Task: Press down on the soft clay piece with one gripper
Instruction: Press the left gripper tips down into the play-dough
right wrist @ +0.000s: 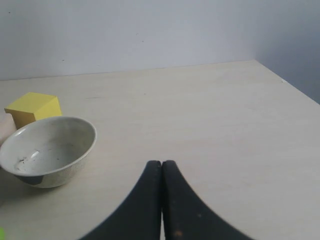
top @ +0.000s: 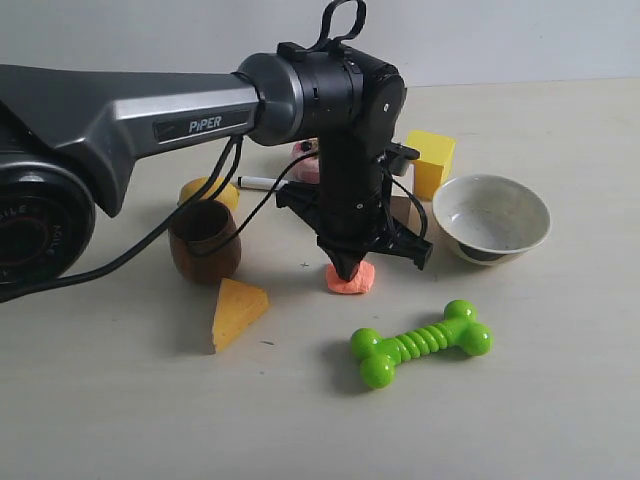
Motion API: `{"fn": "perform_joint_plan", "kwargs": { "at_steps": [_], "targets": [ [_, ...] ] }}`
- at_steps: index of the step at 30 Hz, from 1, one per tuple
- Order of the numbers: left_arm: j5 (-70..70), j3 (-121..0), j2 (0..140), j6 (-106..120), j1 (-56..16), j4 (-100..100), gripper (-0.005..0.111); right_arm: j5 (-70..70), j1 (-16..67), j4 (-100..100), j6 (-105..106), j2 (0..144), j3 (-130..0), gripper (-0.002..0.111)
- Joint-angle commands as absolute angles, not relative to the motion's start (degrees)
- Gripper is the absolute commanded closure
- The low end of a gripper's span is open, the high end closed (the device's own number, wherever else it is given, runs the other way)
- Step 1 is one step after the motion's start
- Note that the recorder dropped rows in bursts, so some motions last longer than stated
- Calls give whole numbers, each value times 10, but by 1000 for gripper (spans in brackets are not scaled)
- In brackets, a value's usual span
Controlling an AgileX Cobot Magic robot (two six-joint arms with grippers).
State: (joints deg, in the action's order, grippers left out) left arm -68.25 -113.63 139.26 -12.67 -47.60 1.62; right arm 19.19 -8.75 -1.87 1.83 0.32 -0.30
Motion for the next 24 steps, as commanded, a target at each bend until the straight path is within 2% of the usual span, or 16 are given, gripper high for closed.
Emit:
{"fn": "perform_joint_plan", "kwargs": {
  "at_steps": [1,24],
  "targets": [
    [-659,-1126,1429,-119,-479,38,107,187,-86,-21,19,0,0,108],
    [-637,-1126,1478,-89,-473,63,107,184,-86,-21,19,0,0,108]
  ]
}}
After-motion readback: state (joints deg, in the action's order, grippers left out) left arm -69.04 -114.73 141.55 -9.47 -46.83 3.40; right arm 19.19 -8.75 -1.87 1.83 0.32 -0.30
